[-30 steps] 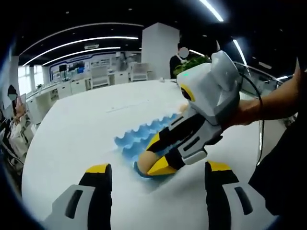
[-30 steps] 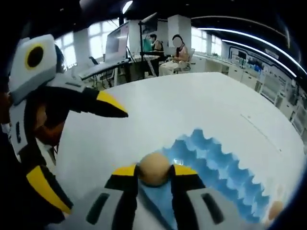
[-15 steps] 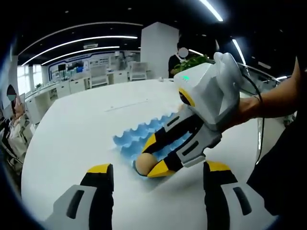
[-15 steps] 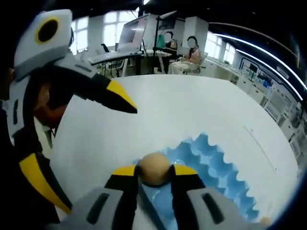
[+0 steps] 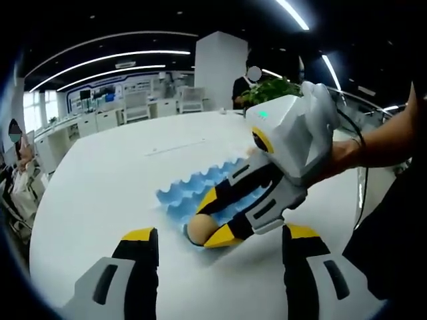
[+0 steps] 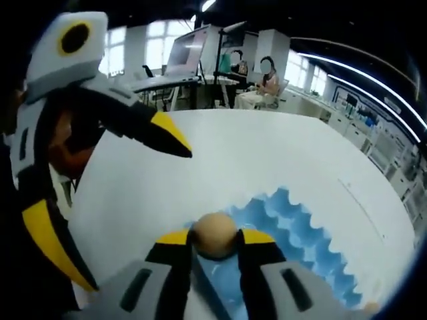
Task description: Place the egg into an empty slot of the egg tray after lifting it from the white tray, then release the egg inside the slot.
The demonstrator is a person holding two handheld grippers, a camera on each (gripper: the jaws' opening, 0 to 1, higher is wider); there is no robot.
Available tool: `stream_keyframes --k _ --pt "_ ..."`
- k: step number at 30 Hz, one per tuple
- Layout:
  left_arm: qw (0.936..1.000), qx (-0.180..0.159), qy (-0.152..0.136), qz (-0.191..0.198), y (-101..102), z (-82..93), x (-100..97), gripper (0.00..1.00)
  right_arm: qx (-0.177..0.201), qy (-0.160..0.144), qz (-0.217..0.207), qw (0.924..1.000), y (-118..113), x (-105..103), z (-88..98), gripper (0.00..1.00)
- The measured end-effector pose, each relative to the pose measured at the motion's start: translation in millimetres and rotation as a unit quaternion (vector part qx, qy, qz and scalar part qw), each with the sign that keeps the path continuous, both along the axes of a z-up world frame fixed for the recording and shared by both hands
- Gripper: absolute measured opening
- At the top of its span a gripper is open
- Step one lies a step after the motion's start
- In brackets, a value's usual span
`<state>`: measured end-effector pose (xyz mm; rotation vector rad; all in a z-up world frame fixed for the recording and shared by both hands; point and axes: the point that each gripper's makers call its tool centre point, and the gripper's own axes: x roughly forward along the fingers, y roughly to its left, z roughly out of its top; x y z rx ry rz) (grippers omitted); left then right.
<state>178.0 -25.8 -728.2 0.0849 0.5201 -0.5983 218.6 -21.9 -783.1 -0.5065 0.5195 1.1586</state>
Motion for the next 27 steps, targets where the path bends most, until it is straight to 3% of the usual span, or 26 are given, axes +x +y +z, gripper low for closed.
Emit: stream_keyframes --k 6,9,12,19,24,27 --pt "1.0000 0.003 -0.003 -0.006 -1 1.4 -0.4 0.75 0.011 0.001 -0.012 0.9999 -14 -3 4.6 0.21" --pt "1.0000 0.002 -0.002 -0.006 -2 1.2 -0.3 0.75 0.058 -0.002 -0.046 0.9973 -26 0 22.5 0.21" --pt "1.0000 -0.002 -0.001 -0.006 -2 1.7 0.0 0.75 0.078 0.003 -0.070 0.9945 -37 2 29.5 0.22" --pt "0.9999 -0.008 -0.005 -0.003 -3 5.0 2.3 0.74 0.094 0.011 -0.195 0.9763 -108 13 28.2 0.23" --pt "0.9998 -0.017 -0.004 -0.002 -3 6.3 4.6 0.74 0.092 0.014 -0.281 0.9550 -165 17 17.5 0.23" --pt "0.9999 -0.016 -0.005 -0.002 -3 6.6 5.3 0.74 0.098 0.012 -0.311 0.9451 -184 17 17.7 0.24"
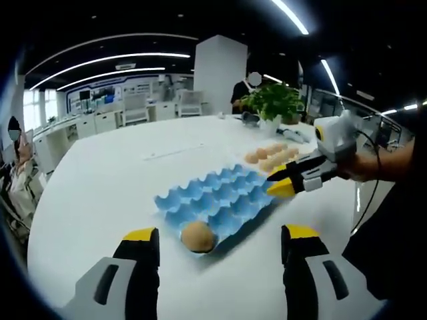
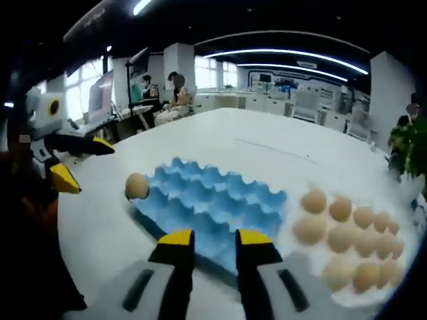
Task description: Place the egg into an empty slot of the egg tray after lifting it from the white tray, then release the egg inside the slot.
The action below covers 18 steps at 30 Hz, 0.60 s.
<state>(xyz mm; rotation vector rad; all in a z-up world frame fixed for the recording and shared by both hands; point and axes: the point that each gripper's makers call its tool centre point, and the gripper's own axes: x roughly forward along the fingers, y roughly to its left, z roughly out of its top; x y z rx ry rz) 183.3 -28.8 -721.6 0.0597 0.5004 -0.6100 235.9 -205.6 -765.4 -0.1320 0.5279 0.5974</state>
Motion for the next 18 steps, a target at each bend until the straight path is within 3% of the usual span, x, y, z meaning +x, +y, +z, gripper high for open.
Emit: stream_keyframes --k 4,10,13,18 --pt "1.0000 0.003 0.001 -0.003 0 -1.2 0.0 0.73 -0.015 -0.020 -0.066 0.9975 -44 5 4.9 0.25" --pt "1.0000 0.003 0.004 -0.002 1 -3.0 -0.5 0.73 -0.039 -0.058 -0.151 0.9861 -100 16 20.2 0.31" --pt "1.0000 0.000 0.009 0.001 1 -4.0 -0.8 0.74 -0.031 -0.042 -0.177 0.9828 -116 18 13.2 0.37" --pt "0.9998 -0.005 0.019 0.003 1 -4.8 -2.7 0.77 -0.027 -0.016 -0.186 0.9820 -119 21 -4.6 0.40"
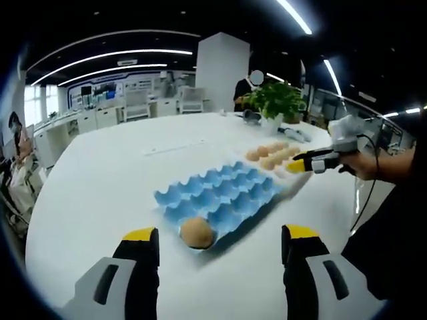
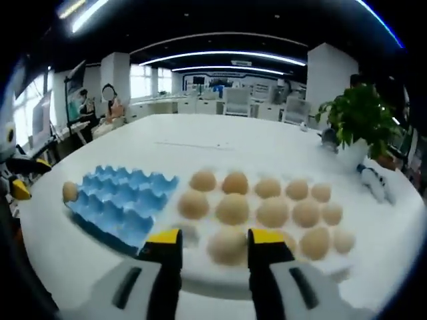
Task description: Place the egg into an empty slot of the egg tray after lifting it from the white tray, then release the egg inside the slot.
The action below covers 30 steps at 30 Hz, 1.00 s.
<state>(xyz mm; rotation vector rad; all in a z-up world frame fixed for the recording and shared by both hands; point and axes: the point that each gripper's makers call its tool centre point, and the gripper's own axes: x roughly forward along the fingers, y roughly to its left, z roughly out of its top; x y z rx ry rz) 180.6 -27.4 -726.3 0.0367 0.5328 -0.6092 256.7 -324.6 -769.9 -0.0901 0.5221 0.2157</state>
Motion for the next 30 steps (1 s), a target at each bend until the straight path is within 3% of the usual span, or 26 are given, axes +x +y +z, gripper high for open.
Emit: stream_keyframes --k 4,7,10,12,13,15,17,19,22,25,30 --pt "0.9999 0.005 0.010 0.006 3 -2.6 -1.9 0.80 0.000 0.011 -0.002 0.9999 1 1 -7.8 0.46" --pt "0.9996 0.002 0.015 0.024 8 -2.0 -0.3 0.81 0.001 0.018 -0.006 0.9998 0 1 -12.0 0.45" --pt "0.9960 -0.037 0.019 0.079 18 7.2 8.2 0.82 0.009 0.021 -0.015 0.9996 -4 1 -12.8 0.42" --pt "0.9936 -0.064 0.034 0.087 19 10.9 8.5 0.80 0.015 0.022 -0.020 0.9994 -6 1 -12.3 0.41" --pt "0.9892 -0.096 0.047 0.101 19 14.5 9.1 0.78 0.019 0.022 -0.022 0.9993 -6 1 -12.2 0.40" --pt "0.9834 -0.125 0.056 0.118 20 19.0 11.4 0.76 0.017 0.023 -0.025 0.9993 -7 2 -12.6 0.38" --pt "0.9809 -0.139 0.068 0.118 18 21.7 9.3 0.76 0.011 0.024 -0.026 0.9993 -8 2 -13.1 0.36" --pt "0.9826 -0.132 0.065 0.113 19 23.1 9.2 0.81 0.009 0.024 -0.026 0.9993 -9 2 -13.2 0.35" --pt "0.9900 -0.097 0.041 0.094 16 25.3 8.5 0.88 0.006 0.024 -0.029 0.9993 -10 2 -13.7 0.34" --pt "0.9917 -0.091 0.032 0.086 9 28.6 5.9 0.86 -0.003 0.025 -0.034 0.9991 -10 3 -15.1 0.34" --pt "0.9938 -0.029 0.026 0.104 24 16.4 9.1 0.83 -0.012 0.023 -0.032 0.9991 -11 4 -15.6 0.33"
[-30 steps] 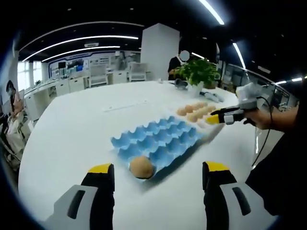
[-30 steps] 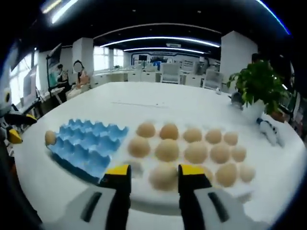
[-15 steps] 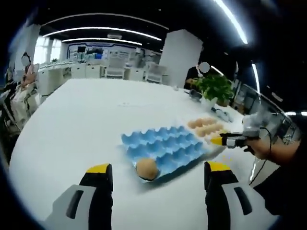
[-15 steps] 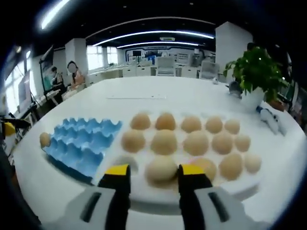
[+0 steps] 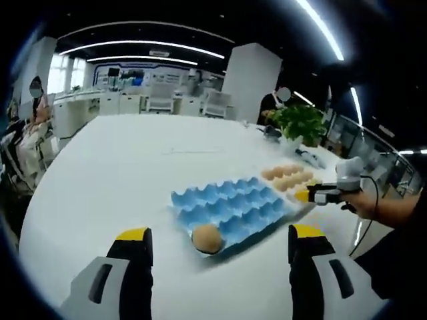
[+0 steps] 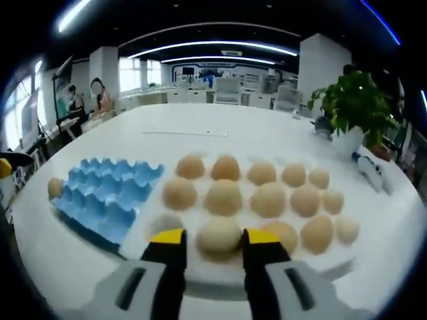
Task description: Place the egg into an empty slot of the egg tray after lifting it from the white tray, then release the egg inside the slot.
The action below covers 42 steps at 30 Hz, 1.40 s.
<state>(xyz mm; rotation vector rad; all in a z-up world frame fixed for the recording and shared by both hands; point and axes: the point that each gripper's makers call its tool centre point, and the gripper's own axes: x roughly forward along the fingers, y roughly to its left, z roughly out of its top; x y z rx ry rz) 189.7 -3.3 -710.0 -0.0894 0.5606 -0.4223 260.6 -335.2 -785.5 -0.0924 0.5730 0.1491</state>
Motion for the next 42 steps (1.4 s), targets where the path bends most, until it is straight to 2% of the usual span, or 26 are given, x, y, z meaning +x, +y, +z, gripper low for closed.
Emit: stream_keyframes --k 5,7,9,12,16,17,18,19,23,29,33,36,38,42 --pt "0.9997 -0.015 0.013 -0.012 -5 -2.4 -4.7 0.77 -0.005 -0.008 0.007 0.9999 0 -1 0.2 0.32" --pt "0.9999 0.004 0.005 -0.015 -6 -2.7 -4.1 0.78 -0.008 -0.009 0.008 0.9999 0 0 0.3 0.32" --pt "0.9981 0.047 -0.007 -0.039 -7 -4.7 -4.8 0.77 -0.012 -0.012 0.009 0.9998 1 -1 0.5 0.32" --pt "0.9965 0.060 -0.010 -0.058 -11 -4.8 -7.0 0.80 -0.009 -0.018 0.008 0.9998 0 -1 1.1 0.32" --pt "0.9972 0.050 -0.016 -0.053 -12 -1.4 -4.7 0.80 0.000 -0.027 0.005 0.9996 -1 -2 3.6 0.29" --pt "0.9973 0.050 -0.015 -0.053 -12 -1.4 -4.6 0.80 0.001 -0.029 0.005 0.9996 -2 -2 4.7 0.25" --pt "0.9972 0.049 -0.014 -0.054 -12 -1.7 -4.6 0.79 -0.003 -0.048 -0.003 0.9989 -7 1 11.9 0.26" --pt "0.9971 0.049 -0.014 -0.056 -13 -1.8 -5.0 0.80 0.029 -0.037 -0.004 0.9989 -4 -2 10.8 0.26" --pt "0.9970 0.048 -0.014 -0.060 -14 -1.2 -5.3 0.79 0.002 -0.032 0.010 0.9994 -5 -2 7.5 0.26" --pt "0.9970 0.048 -0.012 -0.060 -14 -1.9 -5.7 0.80 0.007 -0.031 0.010 0.9995 -4 -1 9.0 0.26" --pt "0.9968 0.048 -0.014 -0.062 -14 -1.8 -4.8 0.80 -0.007 -0.040 0.020 0.9990 -2 0 13.3 0.25" --pt "0.9966 0.051 -0.015 -0.063 -14 -1.8 -4.0 0.79 -0.002 -0.049 0.021 0.9986 -1 0 19.5 0.25" --pt "0.9965 0.051 -0.016 -0.064 -15 -1.8 -3.6 0.80 0.018 -0.060 0.015 0.9979 0 1 26.3 0.25" --pt "0.9959 0.058 -0.020 -0.068 -15 -2.2 -2.6 0.80 0.033 -0.069 0.014 0.9970 3 1 33.8 0.26"
